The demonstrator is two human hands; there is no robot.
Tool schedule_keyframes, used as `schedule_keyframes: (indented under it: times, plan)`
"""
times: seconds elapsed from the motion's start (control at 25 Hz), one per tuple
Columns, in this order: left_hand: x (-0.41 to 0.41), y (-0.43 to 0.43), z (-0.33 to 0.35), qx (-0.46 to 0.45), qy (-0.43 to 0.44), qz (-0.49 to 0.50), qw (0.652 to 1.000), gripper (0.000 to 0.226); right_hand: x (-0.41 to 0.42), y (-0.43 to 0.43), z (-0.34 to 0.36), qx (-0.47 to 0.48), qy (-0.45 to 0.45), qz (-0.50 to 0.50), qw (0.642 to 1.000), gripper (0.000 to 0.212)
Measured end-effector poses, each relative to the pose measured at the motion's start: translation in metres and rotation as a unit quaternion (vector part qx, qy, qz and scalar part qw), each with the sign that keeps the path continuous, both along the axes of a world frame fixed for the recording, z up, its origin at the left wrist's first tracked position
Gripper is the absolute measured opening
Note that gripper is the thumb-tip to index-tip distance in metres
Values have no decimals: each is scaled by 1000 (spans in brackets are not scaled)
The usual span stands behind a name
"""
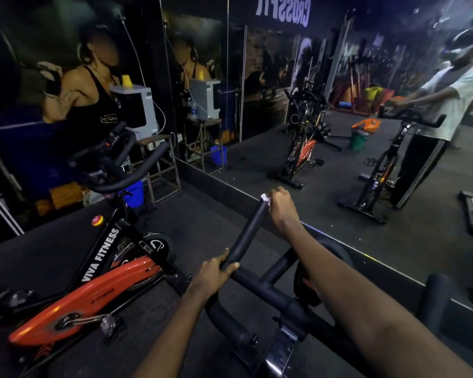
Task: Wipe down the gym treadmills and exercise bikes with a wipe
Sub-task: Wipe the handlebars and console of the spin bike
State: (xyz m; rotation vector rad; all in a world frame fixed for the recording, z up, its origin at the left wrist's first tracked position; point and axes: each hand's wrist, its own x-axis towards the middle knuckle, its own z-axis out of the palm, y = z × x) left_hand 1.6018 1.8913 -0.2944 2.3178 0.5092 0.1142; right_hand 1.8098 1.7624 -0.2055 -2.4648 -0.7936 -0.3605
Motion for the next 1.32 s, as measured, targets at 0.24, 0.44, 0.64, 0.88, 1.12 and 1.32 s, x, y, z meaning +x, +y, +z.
schedule_keyframes:
  times: [0.24,0.44,0.64,0.88,1.12,1.32]
  plan:
    - [0,-1,3,5,17,-3,1000,66,-2,-2,-4,24,5,-11,1000,17]
    - [-14,0,-7,-6,0,-20,1000,68,-23,5,-22,-14,0,66,998,8]
    - [-39,10,-20,15,4,9,1000,61,-35,11,-26,-87,1,117,989,15]
    - [-63,9,-28,11,-15,32,999,54,-97,14,-57,-83,110,166,977,24]
    - [-88,-1,-29,0,-40,55,998,49,-120,20,-63,-16,161,108,981,29]
    - [-106,-6,-35,-69,-19,86,994,51,-127,18,-64,-48,153,166,973,27]
